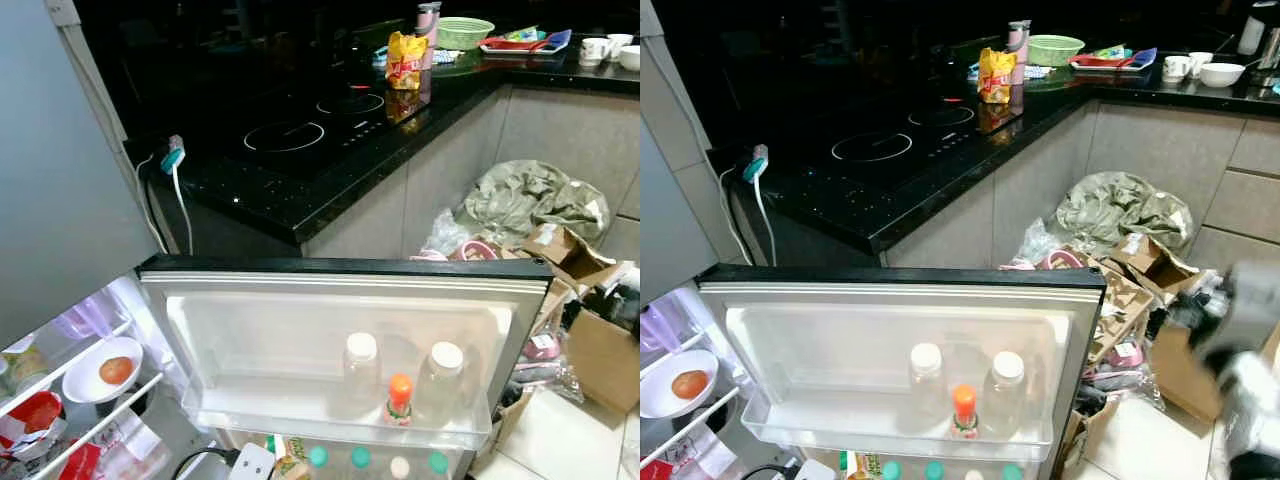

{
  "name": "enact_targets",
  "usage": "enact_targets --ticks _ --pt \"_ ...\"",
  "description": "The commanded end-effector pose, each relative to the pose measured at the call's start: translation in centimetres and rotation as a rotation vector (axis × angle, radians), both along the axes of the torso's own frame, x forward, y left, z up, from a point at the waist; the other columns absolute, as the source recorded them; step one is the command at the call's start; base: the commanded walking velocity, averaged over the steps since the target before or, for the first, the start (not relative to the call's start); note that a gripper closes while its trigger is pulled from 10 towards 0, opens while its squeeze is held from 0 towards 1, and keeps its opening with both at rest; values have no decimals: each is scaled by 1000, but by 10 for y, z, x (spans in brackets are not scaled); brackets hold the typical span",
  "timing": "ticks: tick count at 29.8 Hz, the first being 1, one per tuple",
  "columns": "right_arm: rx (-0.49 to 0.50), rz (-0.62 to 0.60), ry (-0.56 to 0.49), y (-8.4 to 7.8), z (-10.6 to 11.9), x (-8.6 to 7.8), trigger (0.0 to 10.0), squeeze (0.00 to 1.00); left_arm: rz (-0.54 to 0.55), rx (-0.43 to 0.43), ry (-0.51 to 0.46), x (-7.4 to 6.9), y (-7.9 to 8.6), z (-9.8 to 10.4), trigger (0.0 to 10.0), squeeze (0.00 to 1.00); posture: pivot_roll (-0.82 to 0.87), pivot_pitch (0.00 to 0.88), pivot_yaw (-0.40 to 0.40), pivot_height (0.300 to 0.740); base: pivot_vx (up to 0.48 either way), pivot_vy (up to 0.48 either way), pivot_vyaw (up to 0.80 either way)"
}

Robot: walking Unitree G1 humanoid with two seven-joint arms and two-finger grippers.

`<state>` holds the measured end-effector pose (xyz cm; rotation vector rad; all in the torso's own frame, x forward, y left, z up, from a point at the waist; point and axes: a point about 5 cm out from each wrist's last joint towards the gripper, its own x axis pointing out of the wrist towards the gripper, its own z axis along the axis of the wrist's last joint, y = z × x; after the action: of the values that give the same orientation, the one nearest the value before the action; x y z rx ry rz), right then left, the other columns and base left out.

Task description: Restocking fridge

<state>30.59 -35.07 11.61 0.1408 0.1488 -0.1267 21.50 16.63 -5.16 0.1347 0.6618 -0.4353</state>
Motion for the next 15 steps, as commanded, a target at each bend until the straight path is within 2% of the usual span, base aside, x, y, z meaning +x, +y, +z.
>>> enact_targets --ticks 1,3,4,6,7,9,12,14,15 --pt "-32 -10 -20 -1 1 0 10000 0 -4 22 26 -6 7 -4 10000 0 -55 120 75 740 0 0 0" --pt "-17 -6 1 6 -12 -3 10000 0 -5 24 26 -5 7 -4 10000 0 -57 121 78 740 0 0 0" --pt "-17 -6 1 6 -12 -3 10000 0 -5 24 26 -5 7 -4 10000 0 -57 121 78 740 0 0 0" --pt "17 50 6 23 -28 -4 10000 0 -6 26 25 -4 7 -3 10000 0 -50 124 76 740 0 0 0" --pt "17 50 6 23 -28 -4 10000 0 -6 26 25 -4 7 -3 10000 0 -50 124 76 740 0 0 0" --pt "9 125 0 39 -38 -4 10000 0 -3 26 22 -3 6 -3 10000 0 -48 124 74 740 0 0 0" --pt "16 169 -5 47 -41 -3 10000 0 9 26 15 -2 6 -2 10000 0 -46 125 67 740 0 0 0" --pt "45 246 -15 61 -46 -3 10000 0 68 17 -5 2 10 1 10000 0 -45 125 57 740 0 0 0" --pt "45 246 -15 61 -46 -3 10000 0 68 17 -5 2 10 1 10000 0 -45 125 57 740 0 0 0"
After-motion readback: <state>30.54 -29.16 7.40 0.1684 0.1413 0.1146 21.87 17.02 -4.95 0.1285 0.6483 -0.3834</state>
